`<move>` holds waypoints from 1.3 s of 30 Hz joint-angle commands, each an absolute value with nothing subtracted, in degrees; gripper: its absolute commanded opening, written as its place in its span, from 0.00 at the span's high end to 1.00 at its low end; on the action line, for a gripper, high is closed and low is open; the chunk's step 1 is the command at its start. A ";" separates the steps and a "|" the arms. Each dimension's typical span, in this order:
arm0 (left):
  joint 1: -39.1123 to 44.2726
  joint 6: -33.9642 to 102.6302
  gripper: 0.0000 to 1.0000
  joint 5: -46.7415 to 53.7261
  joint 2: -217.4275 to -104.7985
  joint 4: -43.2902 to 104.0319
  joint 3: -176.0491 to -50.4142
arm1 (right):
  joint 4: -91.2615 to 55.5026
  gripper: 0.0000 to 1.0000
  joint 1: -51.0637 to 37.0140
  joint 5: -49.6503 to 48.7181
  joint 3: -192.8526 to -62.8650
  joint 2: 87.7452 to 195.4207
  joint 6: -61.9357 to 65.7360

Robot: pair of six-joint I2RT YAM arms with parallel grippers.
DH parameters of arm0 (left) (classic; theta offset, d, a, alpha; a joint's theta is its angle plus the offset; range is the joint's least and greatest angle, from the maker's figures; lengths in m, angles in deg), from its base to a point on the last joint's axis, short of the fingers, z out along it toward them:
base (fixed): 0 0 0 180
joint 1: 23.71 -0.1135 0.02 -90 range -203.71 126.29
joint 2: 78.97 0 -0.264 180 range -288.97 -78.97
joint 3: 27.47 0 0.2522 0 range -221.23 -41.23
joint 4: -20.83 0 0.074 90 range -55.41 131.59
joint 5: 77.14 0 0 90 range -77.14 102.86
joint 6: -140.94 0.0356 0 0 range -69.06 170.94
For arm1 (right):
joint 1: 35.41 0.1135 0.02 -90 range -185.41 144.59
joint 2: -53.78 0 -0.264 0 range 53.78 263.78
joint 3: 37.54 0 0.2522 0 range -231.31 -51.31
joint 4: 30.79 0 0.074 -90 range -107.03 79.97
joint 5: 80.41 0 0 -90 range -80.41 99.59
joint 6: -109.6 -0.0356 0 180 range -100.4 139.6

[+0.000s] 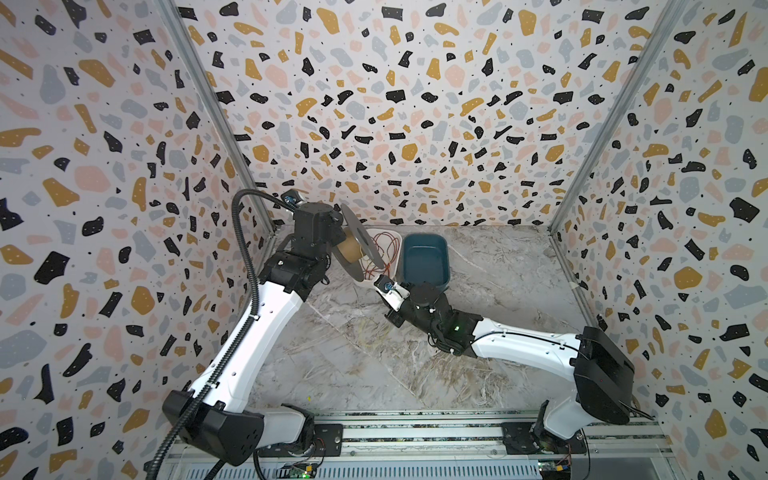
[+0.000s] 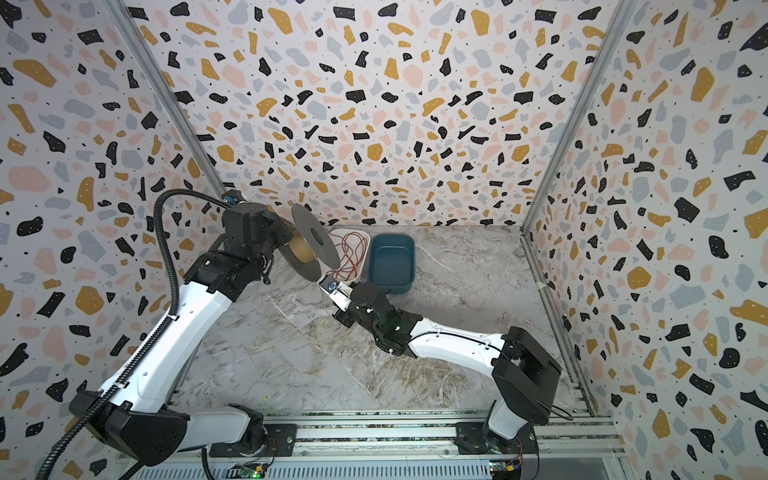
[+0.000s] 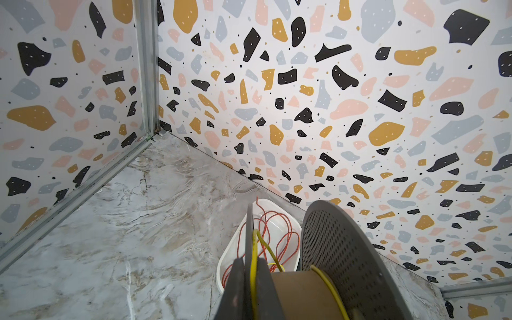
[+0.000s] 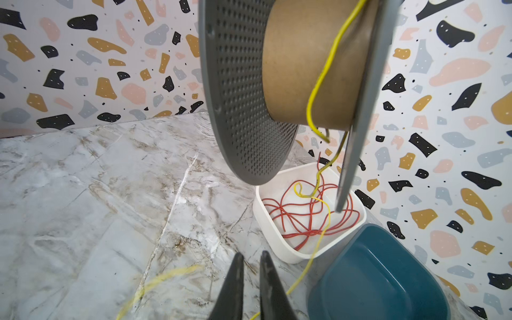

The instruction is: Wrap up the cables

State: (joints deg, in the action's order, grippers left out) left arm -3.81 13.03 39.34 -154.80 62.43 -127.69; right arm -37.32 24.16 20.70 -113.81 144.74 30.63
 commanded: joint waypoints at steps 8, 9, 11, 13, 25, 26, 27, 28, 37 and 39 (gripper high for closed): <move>-3.97 16.76 1.00 32.40 -156.51 62.33 -139.66 | -36.69 0.51 20.87 13.46 -109.18 135.43 31.64; -3.94 17.21 1.00 31.34 -156.73 62.98 -140.53 | -36.04 0.46 20.10 11.85 -108.57 134.39 31.80; -4.00 17.63 1.00 29.88 -157.02 64.28 -141.82 | -34.72 0.38 18.10 8.86 -107.55 132.57 31.87; -3.95 18.11 1.00 28.45 -157.11 65.35 -143.07 | -33.06 0.32 15.47 4.79 -106.65 130.86 31.73; -4.00 18.69 1.00 17.50 -156.00 69.22 -148.36 | -31.71 0.23 1.01 -8.69 -105.20 132.02 30.56; -3.95 18.60 1.00 17.31 -155.63 69.31 -148.43 | -31.92 0.23 0.37 -9.43 -105.68 132.79 30.30; -3.94 18.66 1.00 16.95 -155.35 69.46 -148.52 | -32.47 0.22 0.05 -9.66 -105.97 133.52 30.00; -3.94 18.60 1.00 16.46 -155.10 69.72 -148.65 | -33.73 0.22 -0.36 -9.73 -106.19 134.37 29.36; -4.00 18.33 1.00 15.02 -154.01 71.59 -150.32 | -41.67 0.24 -2.53 -15.03 -111.78 144.67 23.30; -3.94 18.15 1.00 14.89 -153.77 71.59 -150.11 | -43.69 0.25 -3.15 -15.72 -112.74 146.76 21.79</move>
State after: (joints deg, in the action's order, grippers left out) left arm -3.81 18.80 16.28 -155.96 76.26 -147.25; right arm -38.77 -2.39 -12.92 -109.87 146.05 25.14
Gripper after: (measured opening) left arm 0.061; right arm 0.756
